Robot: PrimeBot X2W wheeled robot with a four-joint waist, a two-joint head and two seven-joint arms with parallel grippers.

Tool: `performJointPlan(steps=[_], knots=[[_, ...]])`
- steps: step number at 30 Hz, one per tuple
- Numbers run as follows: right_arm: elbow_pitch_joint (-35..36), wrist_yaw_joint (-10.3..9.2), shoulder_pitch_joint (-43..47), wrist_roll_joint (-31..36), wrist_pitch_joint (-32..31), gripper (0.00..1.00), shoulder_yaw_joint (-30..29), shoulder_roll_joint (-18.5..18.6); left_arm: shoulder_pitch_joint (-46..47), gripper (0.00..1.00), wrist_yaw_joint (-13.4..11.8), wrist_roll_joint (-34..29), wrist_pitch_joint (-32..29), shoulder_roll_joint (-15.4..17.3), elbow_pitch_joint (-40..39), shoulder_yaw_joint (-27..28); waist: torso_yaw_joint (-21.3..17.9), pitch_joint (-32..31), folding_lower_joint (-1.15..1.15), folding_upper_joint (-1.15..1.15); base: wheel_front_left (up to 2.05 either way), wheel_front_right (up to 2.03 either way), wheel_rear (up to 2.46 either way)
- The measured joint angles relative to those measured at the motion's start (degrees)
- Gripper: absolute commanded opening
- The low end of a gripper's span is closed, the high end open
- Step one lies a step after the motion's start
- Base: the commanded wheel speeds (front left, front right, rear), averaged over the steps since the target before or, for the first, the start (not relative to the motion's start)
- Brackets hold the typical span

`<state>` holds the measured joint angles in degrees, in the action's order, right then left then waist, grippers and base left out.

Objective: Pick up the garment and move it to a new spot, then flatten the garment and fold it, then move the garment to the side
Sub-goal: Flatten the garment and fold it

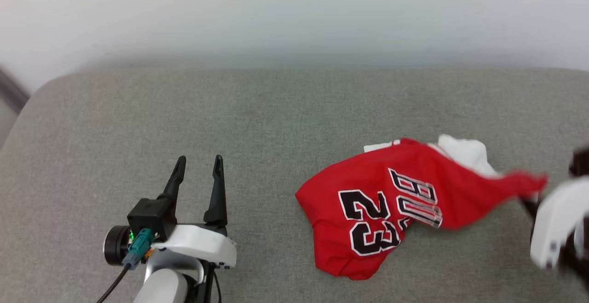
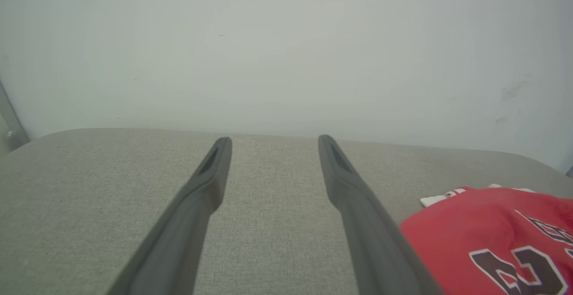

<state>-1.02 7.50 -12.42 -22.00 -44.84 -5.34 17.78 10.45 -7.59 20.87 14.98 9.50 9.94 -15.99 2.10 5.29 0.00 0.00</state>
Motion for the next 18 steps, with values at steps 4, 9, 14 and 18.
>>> performJointPlan(steps=[4,9,14,18], knots=[[1.97,0.00,12.65,1.48,-1.90,0.00,-5.01,-5.49,-1.26,1.00,-0.23,0.51,-0.26,0.43,0.04,0.19,-0.65,-1.49,0.00,0.00,0.00,0.00,0.00],[-0.87,0.00,20.96,1.86,-0.62,1.00,-6.09,-11.22,-3.18,1.00,-0.93,1.01,-1.20,1.09,0.11,0.62,-1.38,-2.94,0.00,0.00,0.00,0.00,0.00],[-1.71,0.00,22.31,1.24,5.54,1.00,-6.41,-12.77,-4.95,1.00,-1.07,1.48,-2.03,1.69,0.27,0.63,-2.03,-4.57,0.00,0.00,0.00,0.00,0.00],[0.41,0.00,23.92,0.91,10.59,1.00,-6.06,-13.13,-6.17,1.00,-1.18,1.58,-2.68,2.35,0.13,0.55,-2.31,-5.90,-0.01,0.00,0.00,0.00,0.00]])
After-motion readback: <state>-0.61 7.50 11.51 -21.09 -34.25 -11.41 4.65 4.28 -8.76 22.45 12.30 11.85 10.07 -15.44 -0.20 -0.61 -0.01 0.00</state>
